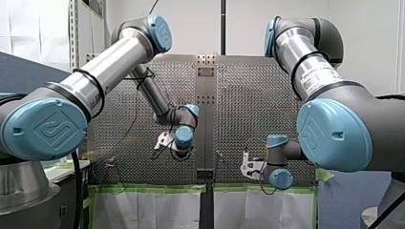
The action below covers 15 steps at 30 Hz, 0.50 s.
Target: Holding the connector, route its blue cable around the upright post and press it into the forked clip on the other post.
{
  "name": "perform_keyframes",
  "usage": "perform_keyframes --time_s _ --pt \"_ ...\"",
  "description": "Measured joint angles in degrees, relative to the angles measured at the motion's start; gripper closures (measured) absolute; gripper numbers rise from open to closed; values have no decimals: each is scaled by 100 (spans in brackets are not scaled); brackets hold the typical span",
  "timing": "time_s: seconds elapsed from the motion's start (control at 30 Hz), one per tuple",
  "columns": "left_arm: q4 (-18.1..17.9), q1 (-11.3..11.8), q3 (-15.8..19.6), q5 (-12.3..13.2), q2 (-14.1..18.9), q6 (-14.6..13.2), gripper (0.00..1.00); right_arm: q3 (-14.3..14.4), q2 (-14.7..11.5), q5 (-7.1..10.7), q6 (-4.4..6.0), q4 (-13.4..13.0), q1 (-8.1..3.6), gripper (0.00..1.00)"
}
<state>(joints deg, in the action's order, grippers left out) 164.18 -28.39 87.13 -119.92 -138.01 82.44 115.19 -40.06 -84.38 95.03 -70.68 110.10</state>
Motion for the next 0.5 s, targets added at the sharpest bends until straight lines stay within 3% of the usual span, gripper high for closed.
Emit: perform_keyframes --time_s 0.2,0.5 --pt "-117 -100 7 188 -184 250 0 0 -1 50 2 -20 -3 100" --pt "-501 -302 4 606 -414 671 0 -6 -1 272 5 -41 -26 100"
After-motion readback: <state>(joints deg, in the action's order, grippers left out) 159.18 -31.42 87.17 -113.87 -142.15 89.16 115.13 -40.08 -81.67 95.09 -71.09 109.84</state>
